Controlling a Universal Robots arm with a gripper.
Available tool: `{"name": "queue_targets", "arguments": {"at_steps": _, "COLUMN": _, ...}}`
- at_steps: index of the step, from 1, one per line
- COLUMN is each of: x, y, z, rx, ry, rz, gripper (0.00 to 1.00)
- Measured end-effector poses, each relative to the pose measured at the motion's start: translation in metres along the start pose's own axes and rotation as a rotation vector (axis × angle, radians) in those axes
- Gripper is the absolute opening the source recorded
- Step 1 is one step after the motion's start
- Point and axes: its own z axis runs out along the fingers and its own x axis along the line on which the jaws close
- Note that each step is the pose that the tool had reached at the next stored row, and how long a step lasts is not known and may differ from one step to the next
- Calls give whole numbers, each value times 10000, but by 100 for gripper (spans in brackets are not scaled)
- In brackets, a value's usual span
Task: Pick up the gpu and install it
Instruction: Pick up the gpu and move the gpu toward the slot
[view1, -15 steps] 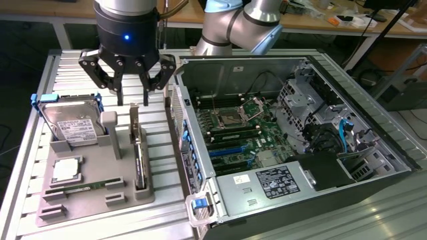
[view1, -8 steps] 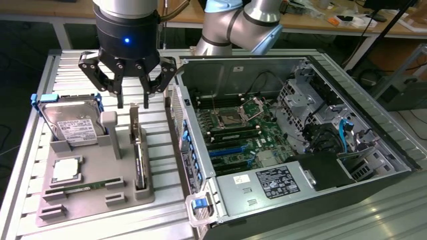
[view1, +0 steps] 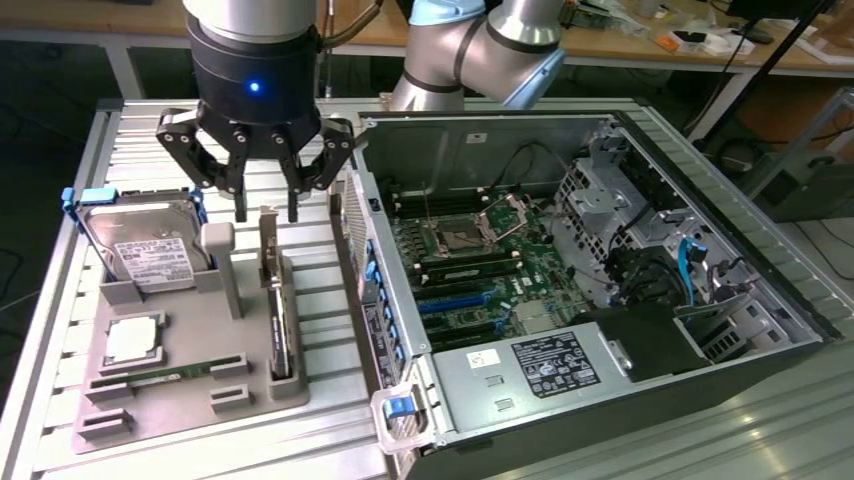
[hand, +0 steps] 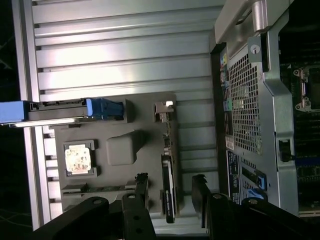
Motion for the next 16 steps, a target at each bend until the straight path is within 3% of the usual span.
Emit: {"name": "queue_targets", "arguments": {"at_steps": 16, "x": -11, "y": -133, "z": 21, "rx": 1, "ry": 1, "rz": 0, "gripper": 48}}
